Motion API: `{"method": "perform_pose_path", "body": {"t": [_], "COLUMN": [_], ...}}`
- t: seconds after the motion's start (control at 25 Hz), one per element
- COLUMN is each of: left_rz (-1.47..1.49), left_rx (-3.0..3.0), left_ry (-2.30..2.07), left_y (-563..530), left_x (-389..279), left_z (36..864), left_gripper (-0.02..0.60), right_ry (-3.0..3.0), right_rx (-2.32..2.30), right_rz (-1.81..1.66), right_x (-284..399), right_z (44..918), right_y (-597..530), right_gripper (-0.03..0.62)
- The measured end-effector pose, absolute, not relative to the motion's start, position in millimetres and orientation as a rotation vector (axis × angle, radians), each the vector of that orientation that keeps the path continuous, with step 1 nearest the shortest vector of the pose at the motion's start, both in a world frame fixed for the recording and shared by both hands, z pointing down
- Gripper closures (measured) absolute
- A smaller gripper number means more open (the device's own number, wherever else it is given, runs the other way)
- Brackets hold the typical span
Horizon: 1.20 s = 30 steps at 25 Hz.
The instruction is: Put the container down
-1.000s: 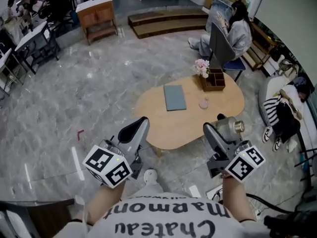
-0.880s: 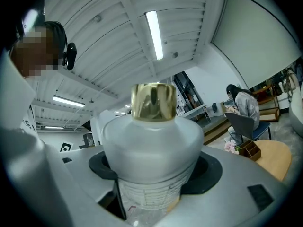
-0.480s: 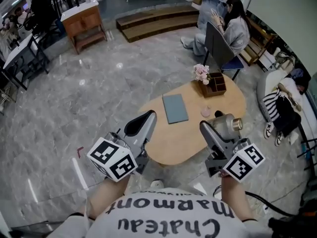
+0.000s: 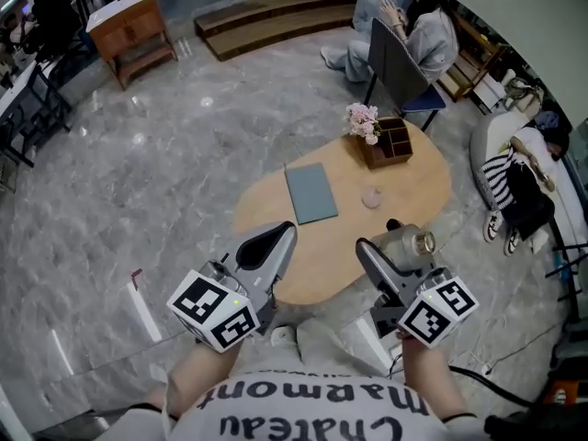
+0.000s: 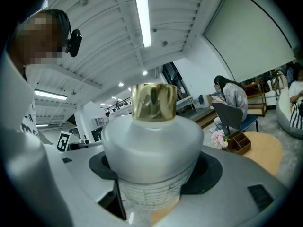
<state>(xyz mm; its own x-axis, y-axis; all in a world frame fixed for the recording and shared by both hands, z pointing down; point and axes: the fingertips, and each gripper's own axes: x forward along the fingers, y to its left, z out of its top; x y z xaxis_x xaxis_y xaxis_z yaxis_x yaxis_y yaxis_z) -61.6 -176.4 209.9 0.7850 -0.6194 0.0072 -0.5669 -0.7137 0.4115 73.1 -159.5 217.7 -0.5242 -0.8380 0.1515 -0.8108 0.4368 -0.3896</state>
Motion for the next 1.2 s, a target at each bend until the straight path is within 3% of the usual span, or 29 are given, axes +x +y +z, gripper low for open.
{"method": "perform_pose_path", "body": {"t": [0.76, 1.2], "left_rz": [-0.009, 0.007], "left_rx": [2.296, 2.298], "left_ry": [-0.94, -0.91], "left_y": [-148, -110], "left_x": [-26, -12], "left_z": [420, 535], "left_gripper": [0.566, 0.566], "right_ry": [2.653, 2.689], "right_rx": [-1.323, -1.342], "right_rz": [-1.132, -1.169], "right_x": [71, 72], "right_z": [432, 566], "right_y": [-154, -126], "right_gripper": [0.266, 0.266]}}
